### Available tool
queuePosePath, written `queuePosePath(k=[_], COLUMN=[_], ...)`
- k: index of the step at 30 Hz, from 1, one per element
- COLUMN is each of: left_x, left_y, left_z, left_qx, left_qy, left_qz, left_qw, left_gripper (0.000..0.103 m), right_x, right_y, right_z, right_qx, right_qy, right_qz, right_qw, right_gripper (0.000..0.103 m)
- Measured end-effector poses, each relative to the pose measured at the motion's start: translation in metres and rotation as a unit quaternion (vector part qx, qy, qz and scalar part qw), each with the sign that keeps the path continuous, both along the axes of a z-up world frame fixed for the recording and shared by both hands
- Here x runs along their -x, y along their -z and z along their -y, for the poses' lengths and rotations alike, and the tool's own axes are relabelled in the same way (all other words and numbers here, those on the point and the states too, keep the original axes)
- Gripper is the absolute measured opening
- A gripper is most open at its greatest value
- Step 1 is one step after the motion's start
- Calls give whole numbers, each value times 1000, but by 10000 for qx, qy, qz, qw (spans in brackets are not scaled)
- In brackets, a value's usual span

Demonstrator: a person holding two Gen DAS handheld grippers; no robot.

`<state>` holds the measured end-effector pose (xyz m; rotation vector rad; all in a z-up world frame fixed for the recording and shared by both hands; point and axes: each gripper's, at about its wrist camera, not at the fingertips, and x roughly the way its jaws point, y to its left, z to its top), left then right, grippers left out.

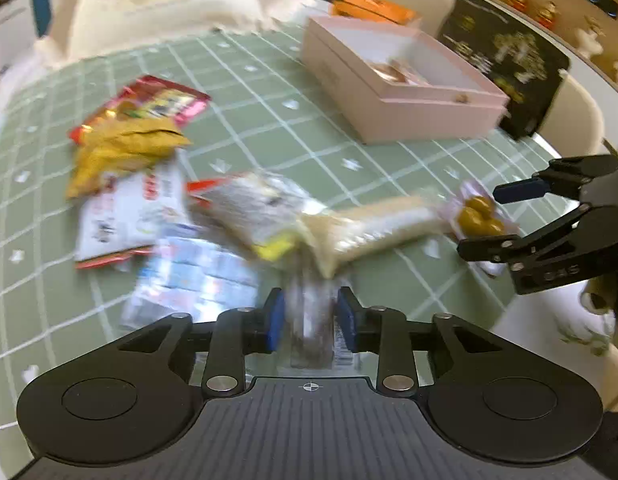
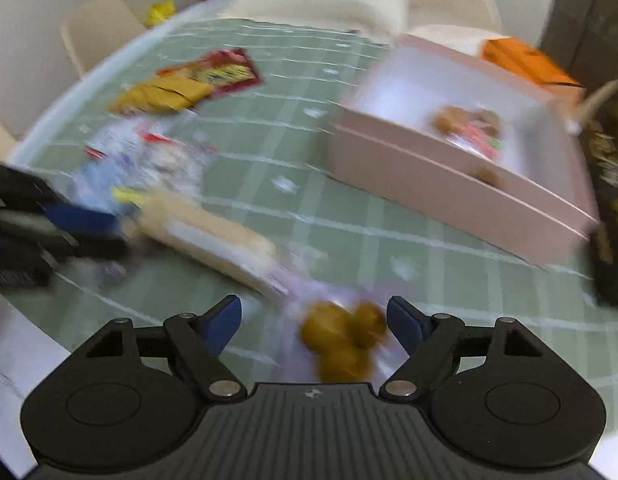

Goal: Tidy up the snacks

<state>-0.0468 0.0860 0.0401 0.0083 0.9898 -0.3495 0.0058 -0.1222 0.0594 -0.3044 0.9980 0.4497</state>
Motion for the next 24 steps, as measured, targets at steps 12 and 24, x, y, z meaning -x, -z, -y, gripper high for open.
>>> queuePosePath(k=[12,24], left_x=[-7,-72], left_y=[7,10], left_z=[62,59], left_qx=[-36,-178], left_qy=[396,-688], left_qz=[177,515], left_qw=[9991,9961], left_gripper=[67,55], right_x=[12,9], right_y=[12,19], right_z=[53,53], right_qx=[-278,-465], right_qy=[854,1130], right_qz=[253,600], right_qw=[9956,9907], right_gripper=[85,85])
